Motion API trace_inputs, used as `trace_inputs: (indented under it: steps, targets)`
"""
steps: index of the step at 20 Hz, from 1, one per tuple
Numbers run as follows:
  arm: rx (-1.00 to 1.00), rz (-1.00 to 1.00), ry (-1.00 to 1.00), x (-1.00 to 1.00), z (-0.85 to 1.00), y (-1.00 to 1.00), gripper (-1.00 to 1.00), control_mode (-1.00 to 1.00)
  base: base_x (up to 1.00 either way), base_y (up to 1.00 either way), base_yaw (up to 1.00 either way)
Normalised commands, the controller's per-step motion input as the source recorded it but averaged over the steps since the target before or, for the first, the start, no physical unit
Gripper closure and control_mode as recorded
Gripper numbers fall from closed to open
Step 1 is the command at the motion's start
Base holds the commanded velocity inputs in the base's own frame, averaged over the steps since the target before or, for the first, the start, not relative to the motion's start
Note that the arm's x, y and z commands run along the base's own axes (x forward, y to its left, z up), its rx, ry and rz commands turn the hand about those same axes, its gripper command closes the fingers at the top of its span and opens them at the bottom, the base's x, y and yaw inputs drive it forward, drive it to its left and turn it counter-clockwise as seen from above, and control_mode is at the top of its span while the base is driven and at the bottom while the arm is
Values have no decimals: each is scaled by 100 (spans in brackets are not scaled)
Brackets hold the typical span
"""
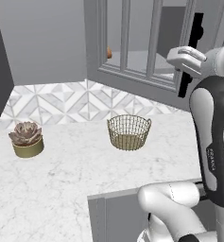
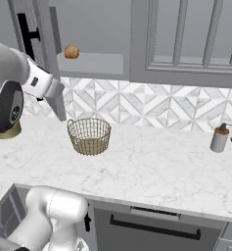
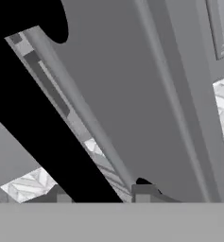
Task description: Open the cabinet, pick up the bread from the cabinet and place it in the basket. Then move the basket to the dining counter.
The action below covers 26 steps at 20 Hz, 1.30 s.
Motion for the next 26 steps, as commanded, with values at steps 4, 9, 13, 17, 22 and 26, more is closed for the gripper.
trace_inputs:
  steps: [4,9,13,17,22,26]
  targets:
    - [0,-6,4,-100,7,13,-100,-100,0,0,0]
    - [0,0,4,-100,5,-38,-100,-100,0,0,0]
    - [9,0,5,-93,19,-64,-100,-100,0,0,0]
    - [16,0,22,4,17,-89,-100,-100,0,0,0]
    - [19,12,22,80,-3,-31,-100,-100,0,0,0]
    - [28,18,15,74,-10,-5,-100,-100,0,0,0]
